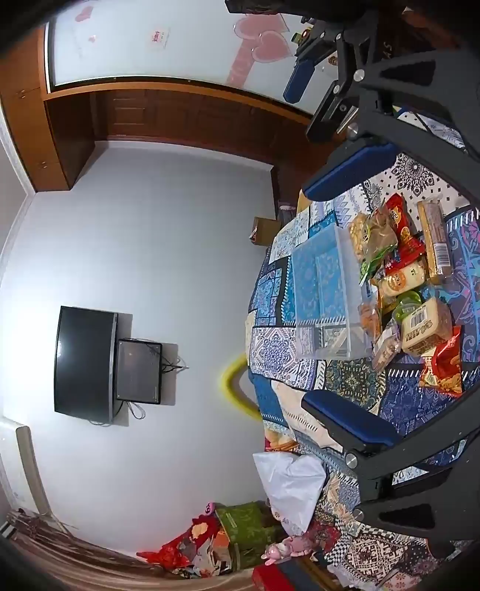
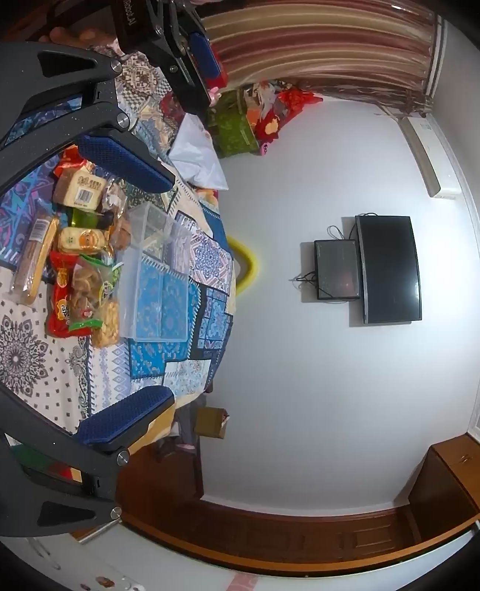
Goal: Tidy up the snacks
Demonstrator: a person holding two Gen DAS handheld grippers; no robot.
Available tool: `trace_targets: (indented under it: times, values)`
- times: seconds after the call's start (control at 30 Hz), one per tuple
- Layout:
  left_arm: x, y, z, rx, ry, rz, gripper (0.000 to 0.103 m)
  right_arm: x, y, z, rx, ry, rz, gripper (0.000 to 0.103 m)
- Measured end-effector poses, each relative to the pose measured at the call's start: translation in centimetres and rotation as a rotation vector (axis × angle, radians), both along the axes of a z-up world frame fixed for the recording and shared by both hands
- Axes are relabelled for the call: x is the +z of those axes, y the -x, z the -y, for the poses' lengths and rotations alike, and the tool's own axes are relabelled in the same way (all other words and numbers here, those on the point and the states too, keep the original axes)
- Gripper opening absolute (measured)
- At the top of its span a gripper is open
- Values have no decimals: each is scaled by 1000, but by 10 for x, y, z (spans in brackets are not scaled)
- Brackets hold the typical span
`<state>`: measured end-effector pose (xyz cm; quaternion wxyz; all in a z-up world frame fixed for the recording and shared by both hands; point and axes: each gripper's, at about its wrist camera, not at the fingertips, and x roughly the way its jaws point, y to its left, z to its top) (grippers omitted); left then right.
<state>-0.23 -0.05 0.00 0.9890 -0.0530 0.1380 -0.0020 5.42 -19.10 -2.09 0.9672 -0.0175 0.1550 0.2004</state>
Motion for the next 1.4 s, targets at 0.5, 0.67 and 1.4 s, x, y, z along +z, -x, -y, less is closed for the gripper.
trace_targets:
  times: [0.5, 0.67, 1.4]
  values:
    - [4, -3, 2, -9, 1, -16, 103, 1, 2, 1, 7, -21, -1, 103]
    - [5, -2, 2, -10, 6, -15, 103, 4, 4, 1, 11, -21, 8, 103]
    - [7, -5, 1, -11, 13, -14, 103, 10, 6, 1, 10, -36, 18, 103]
